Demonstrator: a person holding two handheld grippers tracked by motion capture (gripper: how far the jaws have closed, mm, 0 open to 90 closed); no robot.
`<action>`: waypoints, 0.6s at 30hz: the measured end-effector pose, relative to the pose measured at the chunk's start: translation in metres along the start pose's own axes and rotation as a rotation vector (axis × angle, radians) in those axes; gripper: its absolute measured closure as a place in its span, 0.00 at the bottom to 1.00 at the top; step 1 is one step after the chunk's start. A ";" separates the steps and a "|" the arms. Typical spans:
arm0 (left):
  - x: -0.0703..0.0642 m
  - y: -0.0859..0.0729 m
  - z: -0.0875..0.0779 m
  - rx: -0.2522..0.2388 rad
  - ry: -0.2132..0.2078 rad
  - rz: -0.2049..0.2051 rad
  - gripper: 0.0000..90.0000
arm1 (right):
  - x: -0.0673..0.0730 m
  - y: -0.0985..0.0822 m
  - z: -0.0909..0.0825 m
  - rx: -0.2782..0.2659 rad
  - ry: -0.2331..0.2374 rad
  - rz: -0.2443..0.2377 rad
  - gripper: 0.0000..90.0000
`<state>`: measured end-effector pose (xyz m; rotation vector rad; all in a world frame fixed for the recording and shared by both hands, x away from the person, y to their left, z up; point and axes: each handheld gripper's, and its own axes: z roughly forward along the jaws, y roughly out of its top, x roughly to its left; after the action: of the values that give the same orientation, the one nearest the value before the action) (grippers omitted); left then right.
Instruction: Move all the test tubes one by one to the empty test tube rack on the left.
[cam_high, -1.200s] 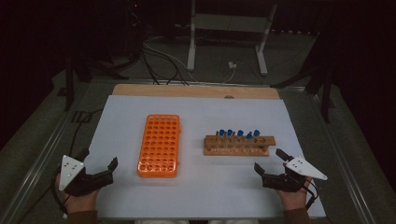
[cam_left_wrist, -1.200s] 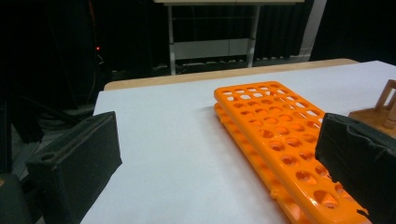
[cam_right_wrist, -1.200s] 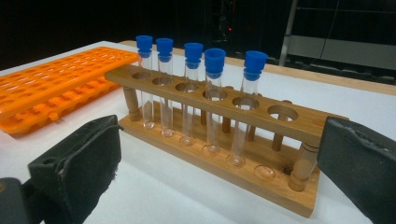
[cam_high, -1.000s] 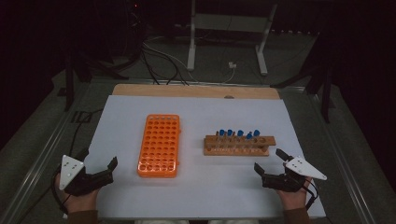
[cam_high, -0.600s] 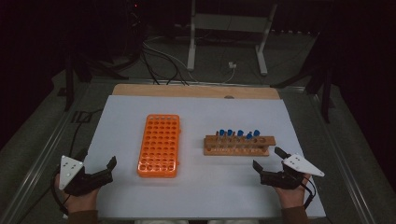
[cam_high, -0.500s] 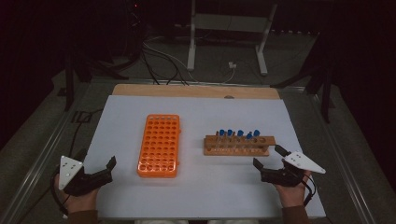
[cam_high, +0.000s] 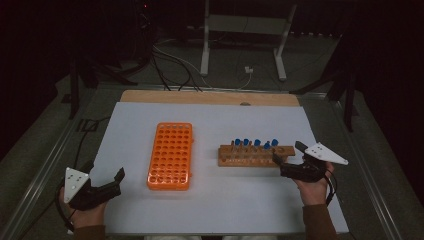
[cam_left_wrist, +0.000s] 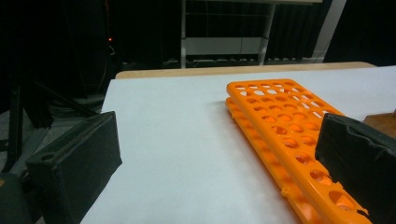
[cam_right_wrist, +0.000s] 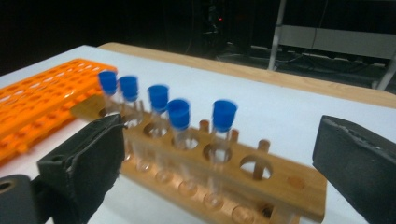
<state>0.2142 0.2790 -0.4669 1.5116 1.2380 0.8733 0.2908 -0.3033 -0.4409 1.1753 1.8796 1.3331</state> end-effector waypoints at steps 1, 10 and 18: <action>0.001 0.000 0.000 -0.002 0.003 -0.004 0.01 | -0.001 0.002 0.002 0.008 -0.006 -0.008 0.05; 0.002 -0.001 0.000 -0.003 0.002 -0.025 0.01 | -0.007 0.003 0.021 0.092 -0.026 -0.018 0.33; 0.002 -0.001 0.000 0.000 -0.002 -0.025 0.01 | -0.005 -0.005 0.034 0.113 -0.006 -0.019 0.64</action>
<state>0.2148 0.2810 -0.4682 1.4936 1.2524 0.8555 0.3192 -0.2925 -0.4581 1.2130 1.9790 1.2257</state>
